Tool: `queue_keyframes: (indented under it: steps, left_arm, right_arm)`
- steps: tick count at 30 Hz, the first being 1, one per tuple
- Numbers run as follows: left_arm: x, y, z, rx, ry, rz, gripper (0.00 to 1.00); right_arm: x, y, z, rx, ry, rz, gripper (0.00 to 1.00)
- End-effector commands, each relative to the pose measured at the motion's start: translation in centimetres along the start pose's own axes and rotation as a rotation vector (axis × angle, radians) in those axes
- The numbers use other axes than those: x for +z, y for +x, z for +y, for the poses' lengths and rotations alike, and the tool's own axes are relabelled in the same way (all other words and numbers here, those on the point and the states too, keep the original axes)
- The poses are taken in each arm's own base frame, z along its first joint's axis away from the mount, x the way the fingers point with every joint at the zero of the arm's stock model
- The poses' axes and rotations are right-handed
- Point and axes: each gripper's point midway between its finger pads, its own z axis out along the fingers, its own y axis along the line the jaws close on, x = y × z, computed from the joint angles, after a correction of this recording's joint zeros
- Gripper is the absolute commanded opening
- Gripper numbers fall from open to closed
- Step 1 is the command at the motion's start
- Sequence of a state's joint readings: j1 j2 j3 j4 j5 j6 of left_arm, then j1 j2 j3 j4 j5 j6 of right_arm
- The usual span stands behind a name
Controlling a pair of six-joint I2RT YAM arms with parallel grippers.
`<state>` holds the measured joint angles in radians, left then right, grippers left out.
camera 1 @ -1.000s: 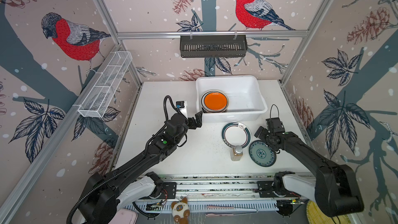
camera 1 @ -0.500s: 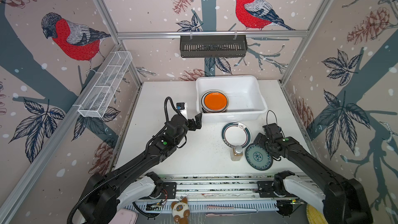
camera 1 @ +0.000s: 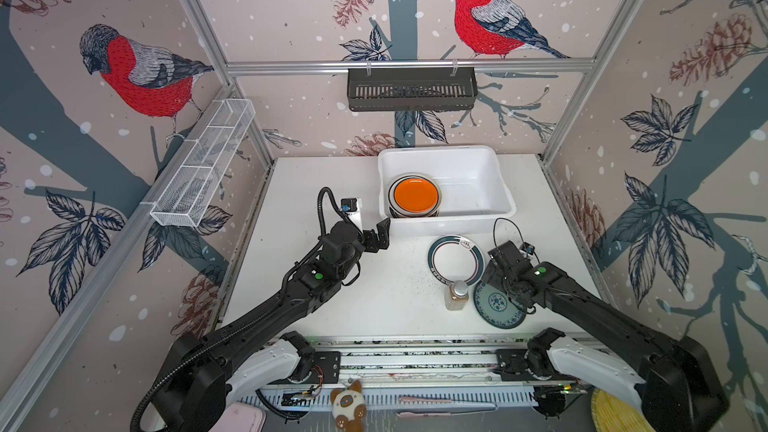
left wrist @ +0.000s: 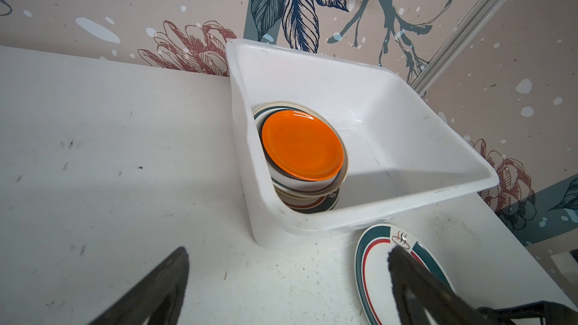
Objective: Place the plates into the plastic bin on the countertop
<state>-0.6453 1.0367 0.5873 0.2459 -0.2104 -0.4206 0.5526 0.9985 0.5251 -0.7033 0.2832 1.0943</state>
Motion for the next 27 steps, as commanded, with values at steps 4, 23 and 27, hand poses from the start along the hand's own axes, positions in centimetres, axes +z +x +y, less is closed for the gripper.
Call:
queue_keyframes:
  steps: [4,23,27]
  left_arm:
    - [0.1,-0.8,-0.4,-0.017,0.022,-0.037,0.98]
    - [0.0,-0.7,-0.3,-0.016,0.016,-0.035,0.98]
    - [0.0,-0.6,-0.1,-0.012,0.007,-0.033,0.98]
  right_arm:
    - [0.8,3.1,-1.5,0.068,0.023,0.053,0.99]
    - [4.2,1.9,0.3,0.069,0.08,0.035,0.99]
    - [4.7,0.5,0.9,0.082,0.078,0.024,0.99]
